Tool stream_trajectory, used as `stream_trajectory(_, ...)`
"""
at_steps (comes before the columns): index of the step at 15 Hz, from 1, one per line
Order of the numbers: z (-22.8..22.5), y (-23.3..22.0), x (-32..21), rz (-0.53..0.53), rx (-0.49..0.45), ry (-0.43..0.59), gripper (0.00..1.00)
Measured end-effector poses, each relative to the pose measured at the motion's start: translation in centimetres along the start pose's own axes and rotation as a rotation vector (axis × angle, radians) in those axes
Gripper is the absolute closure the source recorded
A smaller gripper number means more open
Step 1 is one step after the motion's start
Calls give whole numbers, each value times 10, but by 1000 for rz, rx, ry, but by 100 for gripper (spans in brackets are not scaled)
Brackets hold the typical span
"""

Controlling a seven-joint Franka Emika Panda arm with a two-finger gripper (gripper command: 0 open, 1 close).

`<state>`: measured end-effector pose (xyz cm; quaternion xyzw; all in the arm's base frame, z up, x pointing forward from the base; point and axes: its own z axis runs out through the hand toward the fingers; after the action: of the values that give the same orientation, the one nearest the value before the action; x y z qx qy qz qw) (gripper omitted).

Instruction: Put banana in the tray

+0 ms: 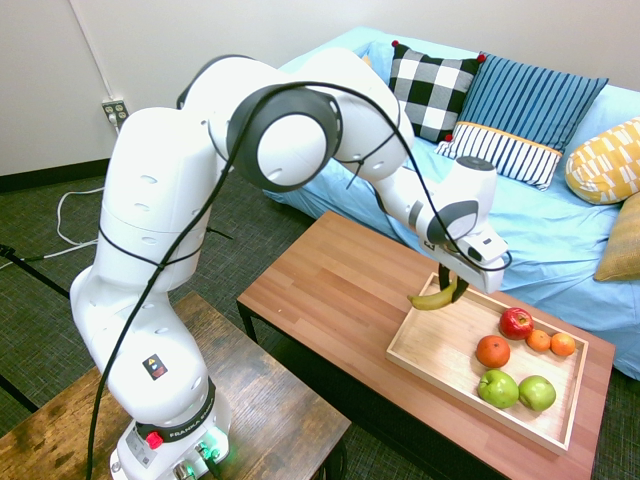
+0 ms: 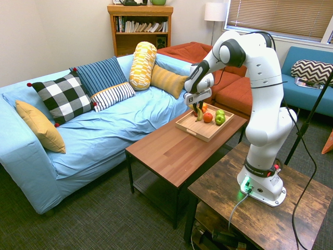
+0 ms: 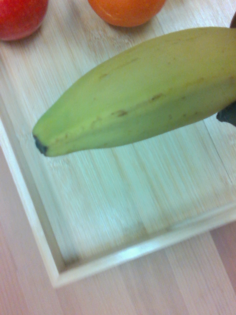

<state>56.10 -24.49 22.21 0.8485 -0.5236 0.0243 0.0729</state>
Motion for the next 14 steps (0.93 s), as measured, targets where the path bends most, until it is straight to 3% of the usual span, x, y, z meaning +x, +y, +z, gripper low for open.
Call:
stream_trajectory(9,112,14,38,30,-64,-72,100)
stream_trajectory(10,120,13,37,28,-69,-76,0)
stream_trajectory(14,130,12,37,31,-70,-83,0)
